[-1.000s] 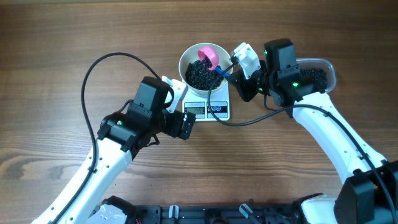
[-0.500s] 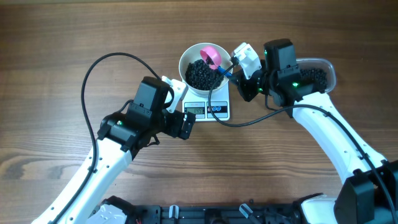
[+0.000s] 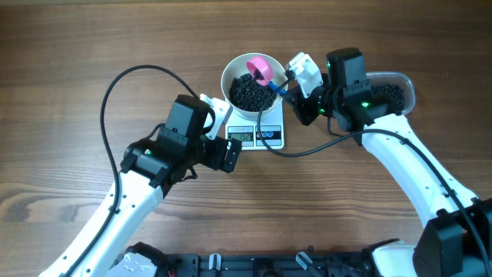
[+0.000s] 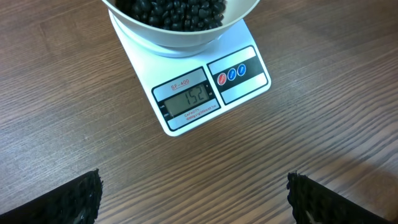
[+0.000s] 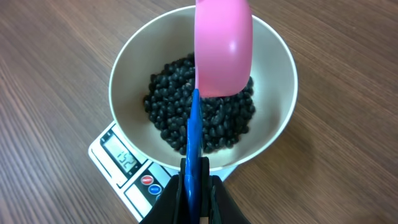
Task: Scoop item into bowl and weigh 150g on scale
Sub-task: 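Tilt the scoop slowly with the right gripper to trickle beans into the bowl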
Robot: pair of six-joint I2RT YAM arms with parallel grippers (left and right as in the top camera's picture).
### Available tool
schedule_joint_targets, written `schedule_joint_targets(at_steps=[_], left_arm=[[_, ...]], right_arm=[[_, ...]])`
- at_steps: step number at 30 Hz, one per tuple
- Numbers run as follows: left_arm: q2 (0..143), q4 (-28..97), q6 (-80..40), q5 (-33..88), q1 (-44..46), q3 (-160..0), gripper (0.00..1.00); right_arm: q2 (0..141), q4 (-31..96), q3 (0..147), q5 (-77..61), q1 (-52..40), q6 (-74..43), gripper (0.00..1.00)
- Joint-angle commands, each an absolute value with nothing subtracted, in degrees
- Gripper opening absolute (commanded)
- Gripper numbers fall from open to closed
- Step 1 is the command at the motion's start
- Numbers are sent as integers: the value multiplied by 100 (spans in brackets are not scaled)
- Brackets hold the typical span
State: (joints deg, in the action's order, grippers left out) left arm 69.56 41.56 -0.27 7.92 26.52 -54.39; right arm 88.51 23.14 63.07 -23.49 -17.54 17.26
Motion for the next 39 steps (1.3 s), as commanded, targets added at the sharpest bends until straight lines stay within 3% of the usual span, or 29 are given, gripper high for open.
schedule_joint_targets(at_steps=[1, 10, 14, 18, 39], left_arm=[[6978, 4141, -43, 742, 2679, -5546, 100], [6978, 4141, -45, 742, 2679, -5546, 100], [6978, 4141, -45, 742, 2679, -5546, 100], [6978, 4141, -45, 742, 2679, -5546, 100], [6978, 4141, -45, 744, 2679, -5546, 100]], right_arm=[[8899, 2309, 6298, -2552, -1756, 1737, 4], [8899, 2316, 6298, -2558, -1761, 1664, 4], [8899, 2359, 6298, -2471, -1782, 2145, 4], [8899, 2176, 6298, -2569, -1782, 1546, 4], [8899, 2191, 6298, -2362, -1782, 1623, 4]])
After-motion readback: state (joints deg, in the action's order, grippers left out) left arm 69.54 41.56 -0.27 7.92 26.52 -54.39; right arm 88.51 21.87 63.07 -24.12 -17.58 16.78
